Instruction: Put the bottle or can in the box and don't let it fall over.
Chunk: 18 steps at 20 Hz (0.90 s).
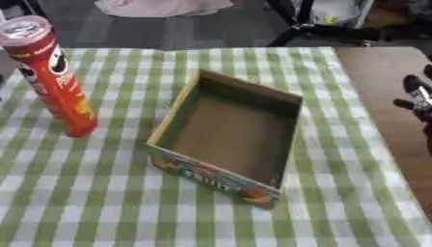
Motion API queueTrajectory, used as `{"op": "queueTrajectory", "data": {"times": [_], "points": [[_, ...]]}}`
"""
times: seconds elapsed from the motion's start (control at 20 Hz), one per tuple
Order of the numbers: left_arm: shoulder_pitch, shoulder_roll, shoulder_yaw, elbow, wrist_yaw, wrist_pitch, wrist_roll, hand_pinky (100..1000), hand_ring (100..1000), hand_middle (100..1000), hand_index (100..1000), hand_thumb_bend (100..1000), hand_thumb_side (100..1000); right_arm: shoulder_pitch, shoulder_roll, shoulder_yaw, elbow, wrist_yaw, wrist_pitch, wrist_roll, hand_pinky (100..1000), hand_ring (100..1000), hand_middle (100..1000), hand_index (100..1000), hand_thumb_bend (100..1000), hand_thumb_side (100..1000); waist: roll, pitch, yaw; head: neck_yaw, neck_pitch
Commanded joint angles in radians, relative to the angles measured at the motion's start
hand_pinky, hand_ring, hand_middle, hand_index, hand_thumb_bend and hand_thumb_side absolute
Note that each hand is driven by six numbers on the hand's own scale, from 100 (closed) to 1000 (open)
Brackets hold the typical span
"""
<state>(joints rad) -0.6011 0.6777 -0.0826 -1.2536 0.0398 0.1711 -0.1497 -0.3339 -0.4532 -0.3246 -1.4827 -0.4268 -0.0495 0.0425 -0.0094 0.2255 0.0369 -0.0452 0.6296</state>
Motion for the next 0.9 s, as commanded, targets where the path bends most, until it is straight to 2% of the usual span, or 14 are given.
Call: {"op": "queueTrajectory", "data": {"times": [0.05,0.4,0.9], "points": [[-0.024,0.03,0.008,0.0,-0.019,-0.022,-0.029,1000,830,1000,939,383,722,-0.015,-0.019,-0.001,-0.011,0.006,0.001,0.003,696,1000,1000,904,371,280,-0.001,-0.012,-0.001,0.003,-0.013],[-0.035,0.026,0.017,0.003,-0.032,-0.069,-0.055,1000,842,1000,966,331,591,-0.012,-0.015,-0.001,-0.005,0.011,0.004,0.002,696,1000,1000,904,370,280,0.0,-0.009,-0.002,0.002,-0.015],[-0.04,0.02,0.02,-0.001,-0.035,-0.118,-0.083,1000,846,1000,984,335,604,-0.011,-0.01,-0.002,-0.004,0.014,0.009,-0.002,697,1000,1000,902,368,281,-0.001,-0.01,-0.002,0.003,-0.027]]}}
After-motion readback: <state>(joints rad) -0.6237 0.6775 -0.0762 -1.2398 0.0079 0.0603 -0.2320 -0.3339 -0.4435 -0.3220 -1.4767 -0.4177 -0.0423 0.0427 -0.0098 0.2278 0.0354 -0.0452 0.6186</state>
